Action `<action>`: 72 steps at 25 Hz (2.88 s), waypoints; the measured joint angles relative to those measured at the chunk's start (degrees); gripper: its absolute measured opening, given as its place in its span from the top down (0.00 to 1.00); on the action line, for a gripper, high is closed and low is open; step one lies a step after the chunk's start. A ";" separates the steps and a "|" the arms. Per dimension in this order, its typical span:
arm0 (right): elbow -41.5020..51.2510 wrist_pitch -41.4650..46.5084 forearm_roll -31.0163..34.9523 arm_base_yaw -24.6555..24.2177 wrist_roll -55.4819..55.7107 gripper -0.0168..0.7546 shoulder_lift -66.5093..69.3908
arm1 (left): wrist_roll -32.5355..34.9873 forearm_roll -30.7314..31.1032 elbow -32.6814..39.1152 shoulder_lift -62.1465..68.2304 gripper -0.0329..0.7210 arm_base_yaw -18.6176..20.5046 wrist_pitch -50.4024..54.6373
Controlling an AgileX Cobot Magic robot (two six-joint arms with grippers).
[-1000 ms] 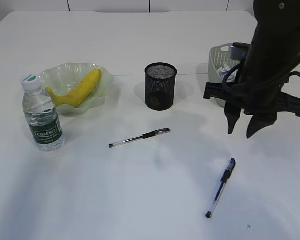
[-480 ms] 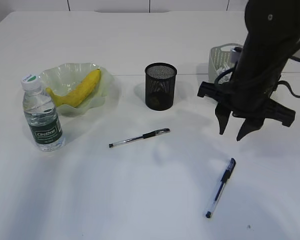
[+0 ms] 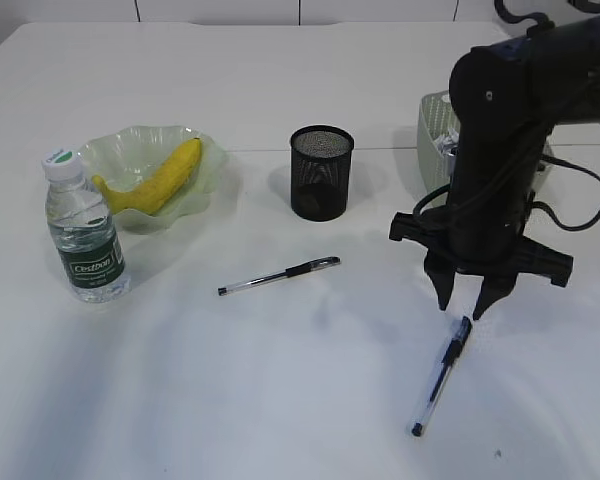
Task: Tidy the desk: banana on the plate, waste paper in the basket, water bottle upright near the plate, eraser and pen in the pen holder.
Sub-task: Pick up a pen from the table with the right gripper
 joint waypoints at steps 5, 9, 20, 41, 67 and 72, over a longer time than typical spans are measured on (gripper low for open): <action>0.00 0.00 -1.57 0.00 0.00 0.65 0.50 | 0.00 0.00 0.00 0.00 0.64 0.00 0.00; 0.00 -0.13 -2.87 0.00 0.00 0.65 0.50 | 0.00 0.00 0.00 0.00 0.64 0.00 0.00; 0.00 -2.50 -2.99 0.00 -0.55 0.66 0.60 | 0.00 0.00 0.00 0.00 0.64 0.00 0.00; 0.00 -3.85 -3.13 0.00 -2.99 0.66 3.51 | 0.00 0.00 0.00 0.00 0.64 0.00 0.00; 2.04 -5.96 -4.03 0.00 -5.72 0.66 4.59 | 0.00 0.00 0.00 0.00 0.64 0.00 0.00; 2.04 -7.12 -4.03 0.00 -5.96 0.67 4.59 | 0.00 0.00 0.00 0.00 0.64 0.00 0.00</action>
